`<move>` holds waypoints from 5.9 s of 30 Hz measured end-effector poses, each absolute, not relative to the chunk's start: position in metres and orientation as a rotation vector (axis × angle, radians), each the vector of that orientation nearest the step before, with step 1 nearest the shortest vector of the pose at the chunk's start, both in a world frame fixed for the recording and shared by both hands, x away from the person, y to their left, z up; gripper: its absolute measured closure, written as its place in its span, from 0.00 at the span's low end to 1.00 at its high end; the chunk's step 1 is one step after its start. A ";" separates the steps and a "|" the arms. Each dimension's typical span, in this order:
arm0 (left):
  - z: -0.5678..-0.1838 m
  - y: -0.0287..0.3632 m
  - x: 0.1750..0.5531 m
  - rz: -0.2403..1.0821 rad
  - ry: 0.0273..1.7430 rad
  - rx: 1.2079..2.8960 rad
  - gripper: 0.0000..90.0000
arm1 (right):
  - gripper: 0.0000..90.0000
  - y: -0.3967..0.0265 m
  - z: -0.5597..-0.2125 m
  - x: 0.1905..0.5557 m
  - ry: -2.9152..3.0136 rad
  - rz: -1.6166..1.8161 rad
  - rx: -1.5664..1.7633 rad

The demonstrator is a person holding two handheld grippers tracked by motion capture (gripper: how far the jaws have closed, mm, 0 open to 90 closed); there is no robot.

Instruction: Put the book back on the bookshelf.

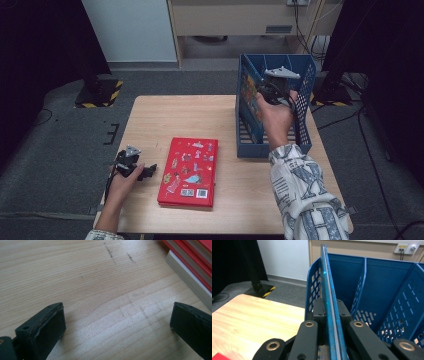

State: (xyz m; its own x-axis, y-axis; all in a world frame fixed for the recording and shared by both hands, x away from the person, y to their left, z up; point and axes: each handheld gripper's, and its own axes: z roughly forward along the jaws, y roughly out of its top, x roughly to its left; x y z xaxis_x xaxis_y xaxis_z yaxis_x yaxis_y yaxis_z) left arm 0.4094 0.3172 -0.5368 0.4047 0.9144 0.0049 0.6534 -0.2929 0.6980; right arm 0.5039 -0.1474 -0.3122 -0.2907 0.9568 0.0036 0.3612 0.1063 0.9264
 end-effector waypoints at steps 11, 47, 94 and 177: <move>-0.537 0.317 0.410 0.546 1.329 2.048 0.00 | 0.92 -0.144 -0.312 0.517 1.687 1.177 1.343; -0.537 0.316 0.410 0.543 1.324 2.047 0.00 | 0.62 -0.124 -0.323 0.487 1.808 1.310 1.222; -0.537 0.316 0.410 0.537 1.321 2.052 0.00 | 0.14 -0.143 -0.363 0.422 1.988 1.380 1.049; -0.513 0.242 0.379 0.263 1.055 2.031 0.16 | 0.03 -0.050 -0.516 0.363 2.615 1.279 0.967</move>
State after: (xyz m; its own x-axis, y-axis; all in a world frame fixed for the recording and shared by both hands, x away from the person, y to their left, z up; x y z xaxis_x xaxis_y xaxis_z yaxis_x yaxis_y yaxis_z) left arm 0.3791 0.2423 -0.5128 0.6282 0.7588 -0.1722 0.5890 -0.3191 0.7425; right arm 0.3626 -0.0500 -0.5162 -0.7987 0.5676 0.1996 0.5060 0.4542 0.7332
